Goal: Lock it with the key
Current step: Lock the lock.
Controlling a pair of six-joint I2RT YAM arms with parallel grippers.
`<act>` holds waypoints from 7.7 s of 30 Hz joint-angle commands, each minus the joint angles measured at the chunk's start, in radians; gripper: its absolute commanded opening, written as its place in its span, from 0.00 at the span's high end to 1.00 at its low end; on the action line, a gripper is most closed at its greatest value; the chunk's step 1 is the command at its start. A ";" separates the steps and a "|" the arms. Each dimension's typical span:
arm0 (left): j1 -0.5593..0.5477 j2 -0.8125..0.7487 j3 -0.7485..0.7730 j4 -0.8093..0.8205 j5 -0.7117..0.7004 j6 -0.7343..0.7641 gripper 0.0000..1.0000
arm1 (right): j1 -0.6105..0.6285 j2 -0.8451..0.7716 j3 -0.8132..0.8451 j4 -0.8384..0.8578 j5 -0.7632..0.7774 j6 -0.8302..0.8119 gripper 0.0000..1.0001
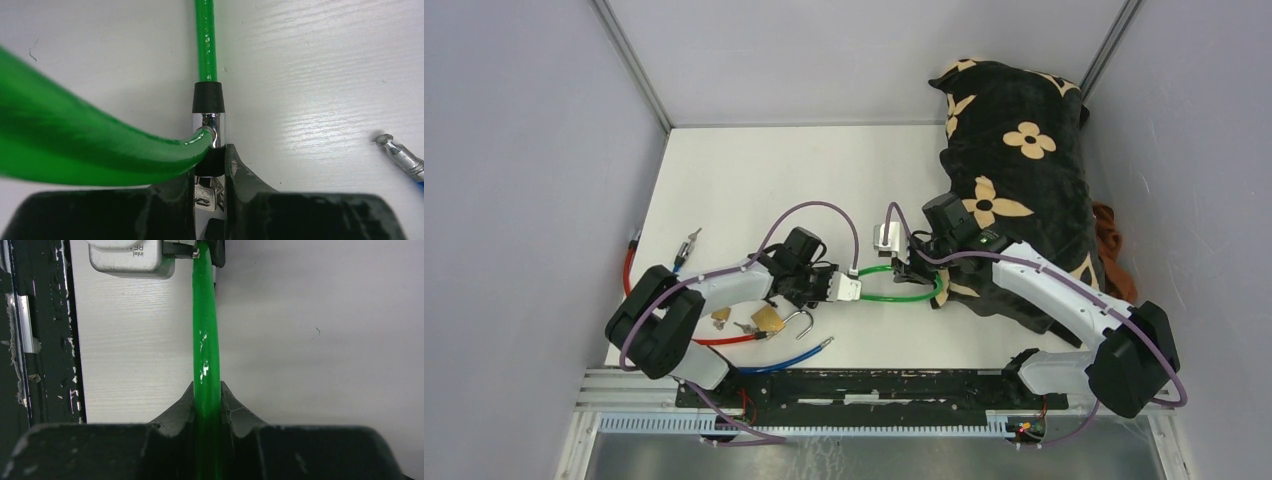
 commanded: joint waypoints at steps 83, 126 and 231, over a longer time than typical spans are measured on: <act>-0.012 -0.081 0.013 0.108 0.068 -0.277 0.98 | 0.061 0.656 -0.219 1.394 -0.318 0.456 1.00; 0.088 -0.603 0.065 -0.107 0.240 -0.110 0.38 | 0.024 0.103 -0.054 0.509 -0.311 0.367 1.00; 0.076 -0.535 0.142 -0.185 0.248 -0.287 0.16 | -0.013 0.114 -0.035 0.482 -0.311 0.192 1.00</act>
